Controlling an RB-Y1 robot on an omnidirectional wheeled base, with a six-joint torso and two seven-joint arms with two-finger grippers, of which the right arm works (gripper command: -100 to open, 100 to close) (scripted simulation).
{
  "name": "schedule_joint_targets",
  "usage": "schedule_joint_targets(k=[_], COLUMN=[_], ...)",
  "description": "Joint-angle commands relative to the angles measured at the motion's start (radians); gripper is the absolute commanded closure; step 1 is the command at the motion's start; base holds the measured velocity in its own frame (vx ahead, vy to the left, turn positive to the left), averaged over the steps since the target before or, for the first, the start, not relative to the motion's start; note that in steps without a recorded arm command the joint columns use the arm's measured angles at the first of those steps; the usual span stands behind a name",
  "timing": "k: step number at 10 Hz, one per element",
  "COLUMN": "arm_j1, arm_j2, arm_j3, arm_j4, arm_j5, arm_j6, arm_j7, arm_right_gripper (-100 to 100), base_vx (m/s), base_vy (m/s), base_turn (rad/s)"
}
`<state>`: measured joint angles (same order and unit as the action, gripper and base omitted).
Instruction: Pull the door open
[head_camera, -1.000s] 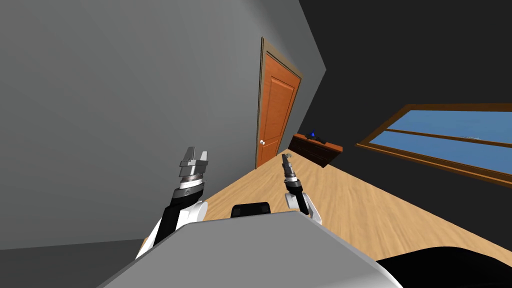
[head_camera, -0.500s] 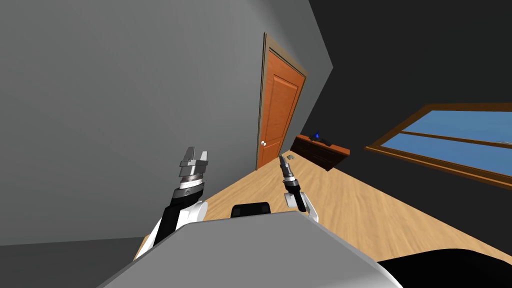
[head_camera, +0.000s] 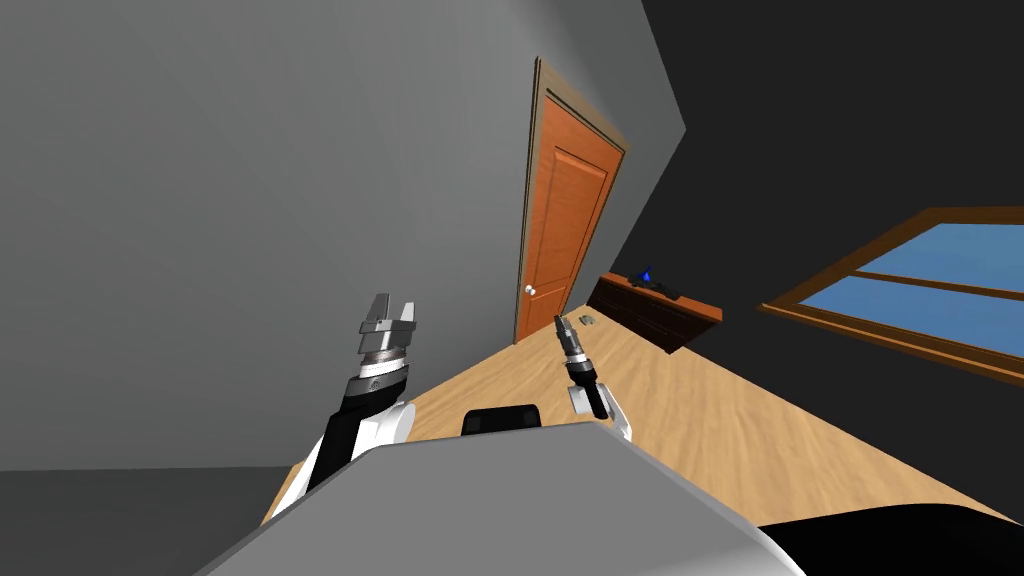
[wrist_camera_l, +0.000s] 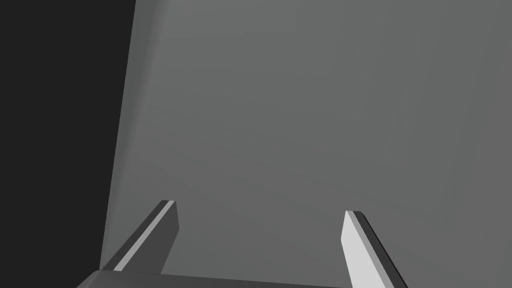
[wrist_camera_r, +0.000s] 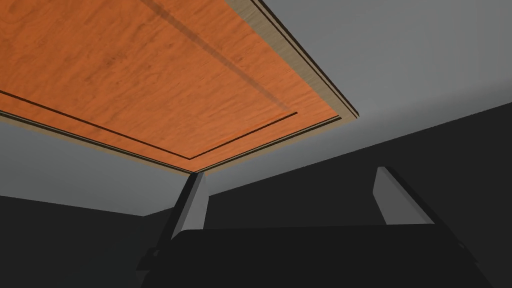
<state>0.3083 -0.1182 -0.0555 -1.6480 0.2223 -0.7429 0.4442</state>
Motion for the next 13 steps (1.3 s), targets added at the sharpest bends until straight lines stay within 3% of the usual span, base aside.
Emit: schedule_joint_targets(k=[1,13], arm_j1=[-0.014,-0.134], arm_j2=[-0.003,-0.028], arm_j3=[-0.005,-0.049], arm_j4=[0.045,0.367], arm_j5=[0.009,0.067], arm_j6=[-0.007,-0.062], arm_j7=[0.036,0.264], arm_right_gripper=[-100,-100], base_vx=[0.084,0.075], base_vy=[-0.065,-0.067], base_turn=[0.099,0.092])
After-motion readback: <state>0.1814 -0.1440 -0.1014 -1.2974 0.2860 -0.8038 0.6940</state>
